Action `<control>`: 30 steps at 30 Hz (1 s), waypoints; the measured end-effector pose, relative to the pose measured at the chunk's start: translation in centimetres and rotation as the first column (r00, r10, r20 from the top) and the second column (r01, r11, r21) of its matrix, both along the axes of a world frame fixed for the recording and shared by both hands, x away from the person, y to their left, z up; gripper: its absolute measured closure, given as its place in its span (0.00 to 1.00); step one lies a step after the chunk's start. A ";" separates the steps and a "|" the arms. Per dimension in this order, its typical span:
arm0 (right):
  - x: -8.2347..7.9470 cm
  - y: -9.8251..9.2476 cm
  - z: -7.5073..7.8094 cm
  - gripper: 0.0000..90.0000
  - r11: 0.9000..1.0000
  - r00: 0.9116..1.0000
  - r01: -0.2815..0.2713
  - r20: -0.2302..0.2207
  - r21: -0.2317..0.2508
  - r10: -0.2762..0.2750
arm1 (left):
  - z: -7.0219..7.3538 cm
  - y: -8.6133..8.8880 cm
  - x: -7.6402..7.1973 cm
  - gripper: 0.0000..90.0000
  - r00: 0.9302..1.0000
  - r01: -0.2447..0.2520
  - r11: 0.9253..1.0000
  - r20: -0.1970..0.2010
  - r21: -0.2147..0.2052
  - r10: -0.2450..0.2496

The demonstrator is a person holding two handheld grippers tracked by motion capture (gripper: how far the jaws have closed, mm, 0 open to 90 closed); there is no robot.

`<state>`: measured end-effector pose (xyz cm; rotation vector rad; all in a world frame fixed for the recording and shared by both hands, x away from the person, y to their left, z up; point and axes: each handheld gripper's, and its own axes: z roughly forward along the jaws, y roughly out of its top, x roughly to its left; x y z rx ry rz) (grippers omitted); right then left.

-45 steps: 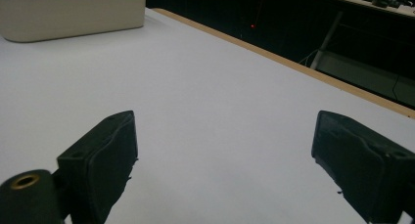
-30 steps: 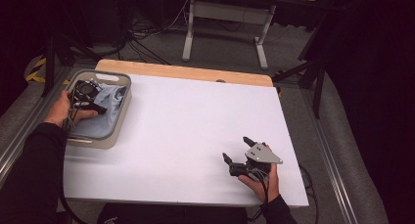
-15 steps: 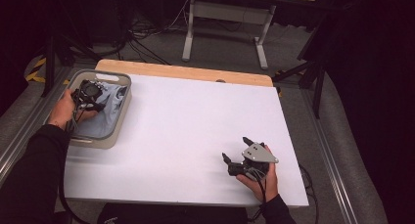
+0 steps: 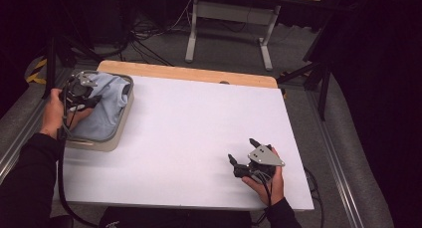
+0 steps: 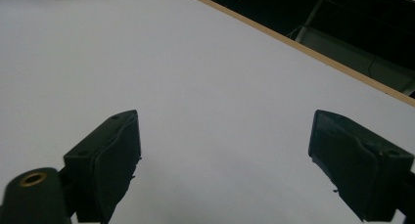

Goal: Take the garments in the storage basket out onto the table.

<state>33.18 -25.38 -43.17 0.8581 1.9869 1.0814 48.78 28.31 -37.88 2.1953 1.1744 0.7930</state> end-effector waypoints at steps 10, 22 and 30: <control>-0.1 -0.4 0.3 0.14 1.000 1.000 0.018 0.019 0.018 -0.018 | 2.0 1.0 -2.0 0.79 0.989 -0.020 0.993 0.140 -0.118 0.037; -0.1 -0.8 0.5 0.15 0.999 0.999 0.037 0.033 0.040 -0.038 | 4.4 0.8 -3.6 0.79 0.972 0.003 0.983 0.233 -0.184 0.040; -0.1 -1.3 0.7 0.15 0.997 0.998 0.048 0.040 0.053 -0.051 | 6.0 0.3 -4.5 0.79 0.960 0.040 0.975 0.278 -0.218 0.023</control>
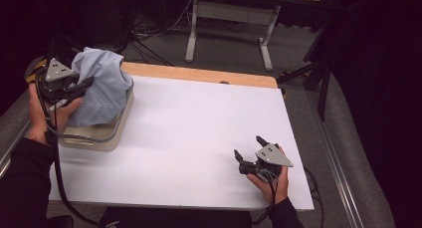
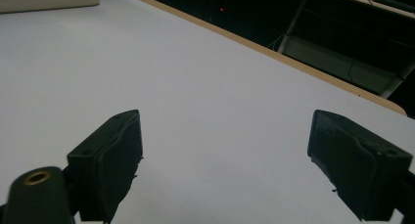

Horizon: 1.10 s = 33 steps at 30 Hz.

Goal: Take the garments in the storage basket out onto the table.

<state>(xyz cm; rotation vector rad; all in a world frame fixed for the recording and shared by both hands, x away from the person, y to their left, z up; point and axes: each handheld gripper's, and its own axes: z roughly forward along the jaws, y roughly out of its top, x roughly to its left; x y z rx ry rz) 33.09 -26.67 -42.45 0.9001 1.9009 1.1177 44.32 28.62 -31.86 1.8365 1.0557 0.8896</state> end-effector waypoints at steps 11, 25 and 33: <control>0.0 -0.7 0.3 0.15 1.000 1.000 0.014 0.009 0.011 -0.014 | 2.4 -2.8 -2.2 0.79 0.991 0.110 0.993 0.082 -0.042 -0.106; -0.1 -0.8 0.5 0.15 1.000 1.000 0.009 0.020 0.016 -0.009 | 2.8 -7.5 -3.3 0.79 0.959 0.266 0.962 0.120 -0.069 -0.256; -0.2 -0.7 0.5 0.15 1.000 1.000 0.003 0.019 0.013 -0.003 | 2.3 -9.2 -3.7 0.79 0.947 0.310 0.948 0.112 -0.072 -0.301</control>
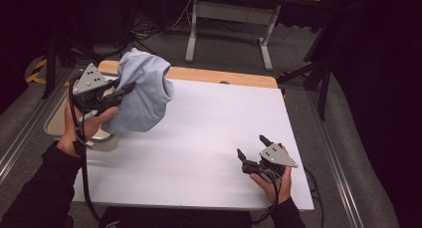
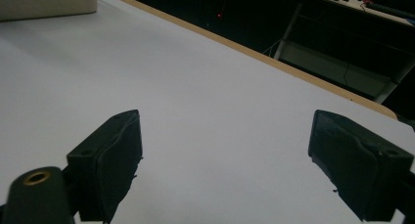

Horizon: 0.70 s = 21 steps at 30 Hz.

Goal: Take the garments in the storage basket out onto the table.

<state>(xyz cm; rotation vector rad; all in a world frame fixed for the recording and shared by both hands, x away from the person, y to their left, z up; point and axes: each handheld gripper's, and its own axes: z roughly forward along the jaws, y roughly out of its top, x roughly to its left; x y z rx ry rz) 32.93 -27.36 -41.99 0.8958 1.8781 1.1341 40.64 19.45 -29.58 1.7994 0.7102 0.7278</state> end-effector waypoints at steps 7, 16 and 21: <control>0.0 0.0 0.0 0.15 1.000 1.000 0.001 -0.004 0.005 -0.001 | -0.3 -1.3 -0.5 0.79 0.999 0.042 0.999 0.006 0.009 -0.042; 0.0 0.1 0.0 0.15 1.000 1.000 -0.004 -0.001 0.000 0.004 | -0.9 -3.8 -1.1 0.79 0.995 0.098 0.995 -0.011 0.027 -0.098; 0.0 0.1 0.0 0.15 1.000 1.000 -0.004 -0.003 0.003 0.004 | -1.3 -5.4 -1.6 0.79 0.990 0.140 0.989 -0.019 0.038 -0.139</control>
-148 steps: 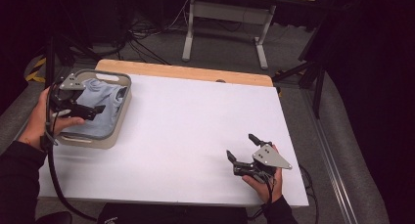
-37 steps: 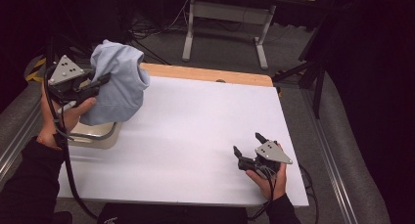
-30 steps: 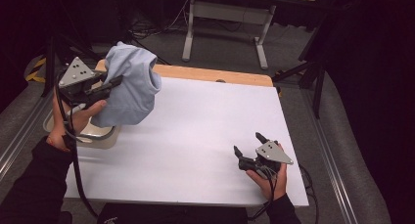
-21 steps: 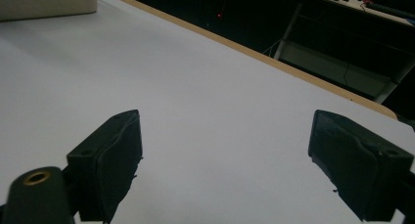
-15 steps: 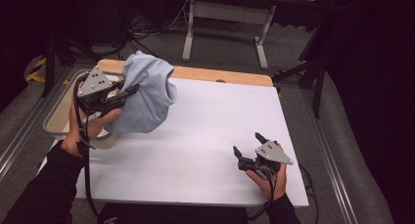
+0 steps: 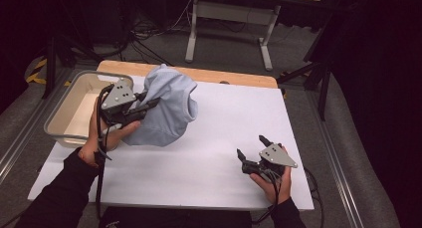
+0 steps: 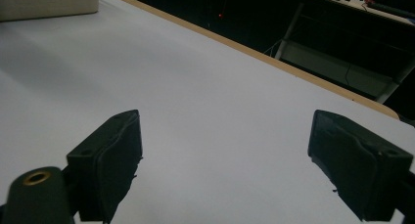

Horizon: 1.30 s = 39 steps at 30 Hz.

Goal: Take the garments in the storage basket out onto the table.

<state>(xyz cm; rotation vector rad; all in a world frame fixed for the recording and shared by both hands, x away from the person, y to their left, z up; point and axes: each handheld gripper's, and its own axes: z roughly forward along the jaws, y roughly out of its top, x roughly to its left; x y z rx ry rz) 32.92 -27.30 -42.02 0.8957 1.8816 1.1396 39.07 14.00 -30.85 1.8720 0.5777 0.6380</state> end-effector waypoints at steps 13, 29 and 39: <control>-0.1 0.0 0.0 0.15 1.000 1.000 -0.004 0.002 -0.003 0.004 | -3.5 -4.5 -0.7 0.79 0.995 0.072 0.995 -0.081 0.066 -0.067; 0.0 0.1 -0.1 0.15 1.000 1.000 -0.011 -0.003 -0.005 0.011 | -7.4 -9.1 1.4 0.78 0.977 0.115 0.975 -0.201 0.192 -0.076; 0.1 0.2 -0.3 0.15 1.000 1.000 -0.020 -0.014 -0.002 0.020 | -8.6 -10.2 2.1 0.75 0.968 0.130 0.970 -0.239 0.205 -0.079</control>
